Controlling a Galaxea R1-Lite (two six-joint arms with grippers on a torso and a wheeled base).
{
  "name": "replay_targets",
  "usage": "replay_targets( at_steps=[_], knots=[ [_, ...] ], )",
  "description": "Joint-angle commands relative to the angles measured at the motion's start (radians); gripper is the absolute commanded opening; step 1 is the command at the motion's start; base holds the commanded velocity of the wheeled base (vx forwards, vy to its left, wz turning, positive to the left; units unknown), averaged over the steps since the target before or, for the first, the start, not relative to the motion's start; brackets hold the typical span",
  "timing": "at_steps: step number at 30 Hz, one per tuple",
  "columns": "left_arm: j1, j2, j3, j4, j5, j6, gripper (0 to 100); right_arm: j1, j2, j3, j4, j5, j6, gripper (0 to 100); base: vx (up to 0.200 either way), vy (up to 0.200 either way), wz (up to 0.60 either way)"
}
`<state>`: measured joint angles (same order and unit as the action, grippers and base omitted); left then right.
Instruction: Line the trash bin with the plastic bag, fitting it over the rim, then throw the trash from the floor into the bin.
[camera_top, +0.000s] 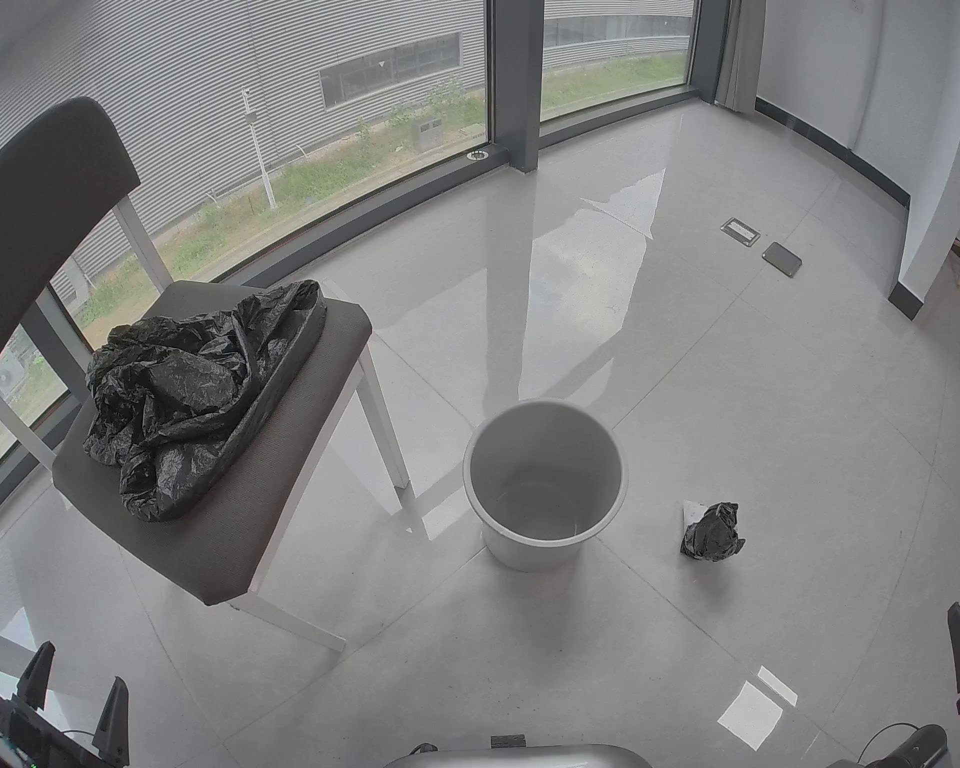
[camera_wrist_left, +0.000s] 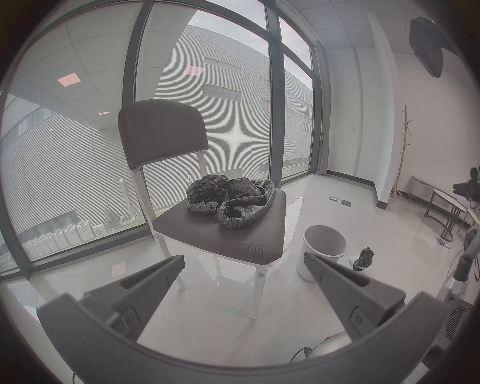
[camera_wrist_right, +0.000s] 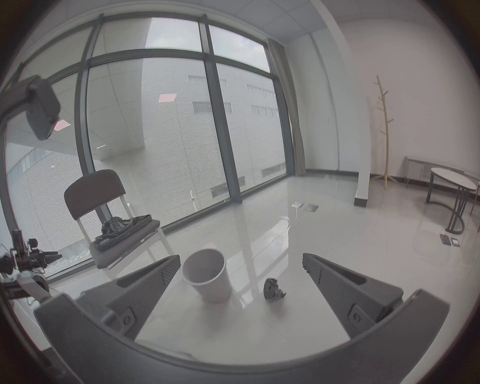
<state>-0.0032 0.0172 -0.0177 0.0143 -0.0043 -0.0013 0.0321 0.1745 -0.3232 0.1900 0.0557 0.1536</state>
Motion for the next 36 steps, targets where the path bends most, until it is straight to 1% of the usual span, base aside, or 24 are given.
replay_targets(
  at_steps=[1,2,5,6,9,10,11,13,14,16,20,21,23,26,27,29,31,33,34,35,36],
  knots=[
    [0.0,-0.014,0.012,0.0,0.0,0.0,100,0.011,0.192,-0.168,0.154,0.01,0.003,100,0.0,0.0,0.0],
    [0.0,-0.014,0.012,0.0,0.0,0.0,100,0.005,0.209,-0.211,0.212,0.009,0.001,100,0.0,0.0,0.0],
    [0.0,-0.014,0.007,0.009,-0.082,0.055,100,-0.014,0.26,-0.323,0.37,-0.001,-0.012,100,0.0,0.0,0.0],
    [0.002,-0.016,0.01,0.003,-0.091,0.06,100,-0.015,0.269,-0.341,0.399,-0.005,-0.022,100,0.0,0.0,0.0],
    [0.0,-0.016,0.01,0.003,-0.057,0.015,100,-0.024,0.286,-0.366,0.479,-0.033,-0.1,100,0.0,0.0,0.0],
    [0.0,-0.016,0.01,0.001,-0.049,0.012,100,-0.031,0.289,-0.364,0.486,-0.047,-0.126,100,0.0,0.0,0.0],
    [0.0,-0.016,0.01,0.001,-0.049,0.012,100,-0.031,0.289,-0.364,0.486,-0.047,-0.126,100,0.0,0.0,0.0],
    [0.0,-0.017,0.01,0.003,-0.062,0.06,100,-0.047,0.304,-0.366,0.491,-0.091,-0.166,100,0.0,0.0,0.0],
    [0.002,-0.017,0.012,0.0,-0.063,0.066,100,-0.055,0.307,-0.366,0.486,-0.109,-0.169,100,0.0,0.0,0.0],
    [0.002,-0.017,0.015,-0.011,-0.062,0.064,100,-0.063,0.307,-0.367,0.488,-0.123,-0.169,100,0.0,0.0,0.0],
    [0.002,-0.017,0.018,-0.028,-0.046,0.073,100,-0.072,0.315,-0.381,0.482,-0.125,-0.169,100,0.0,0.0,0.0],
    [0.003,-0.017,0.018,-0.028,-0.036,0.069,100,-0.074,0.342,-0.407,0.477,-0.123,-0.161,100,0.0,0.0,0.0],
    [0.003,-0.017,0.018,-0.03,-0.039,0.073,100,-0.074,0.361,-0.428,0.476,-0.114,-0.152,100,0.0,0.0,0.0],
    [0.002,-0.017,0.018,-0.03,-0.057,0.08,100,-0.072,0.361,-0.424,0.476,-0.108,-0.114,100,0.0,0.0,0.0],
    [0.002,-0.017,0.018,-0.03,-0.074,0.08,100,-0.067,0.359,-0.422,0.479,-0.106,-0.103,100,0.0,0.0,0.0],
    [0.002,-0.017,0.018,-0.028,-0.094,0.076,100,-0.063,0.356,-0.419,0.485,-0.097,-0.098,100,0.0,0.0,0.0],
    [0.002,-0.017,0.016,-0.031,-0.097,0.073,100,-0.066,0.359,-0.422,0.485,-0.096,-0.097,100,0.0,0.0,0.0],
    [-0.003,-0.003,-0.044,-0.056,-0.117,0.02,100,-0.067,0.359,-0.427,0.488,-0.096,-0.097,100,0.0,0.0,0.0],
    [-0.037,0.093,-0.217,-0.08,-0.111,-0.171,100,-0.067,0.353,-0.433,0.491,-0.097,-0.098,100,0.0,0.0,0.0],
    [-0.049,0.138,-0.266,-0.082,-0.102,-0.233,100,-0.067,0.353,-0.433,0.491,-0.099,-0.098,100,0.0,0.0,0.0],
    [-0.066,0.254,-0.377,-0.085,-0.031,-0.387,100,-0.069,0.358,-0.438,0.493,-0.1,-0.101,100,0.0,0.0,0.0]
  ],
)
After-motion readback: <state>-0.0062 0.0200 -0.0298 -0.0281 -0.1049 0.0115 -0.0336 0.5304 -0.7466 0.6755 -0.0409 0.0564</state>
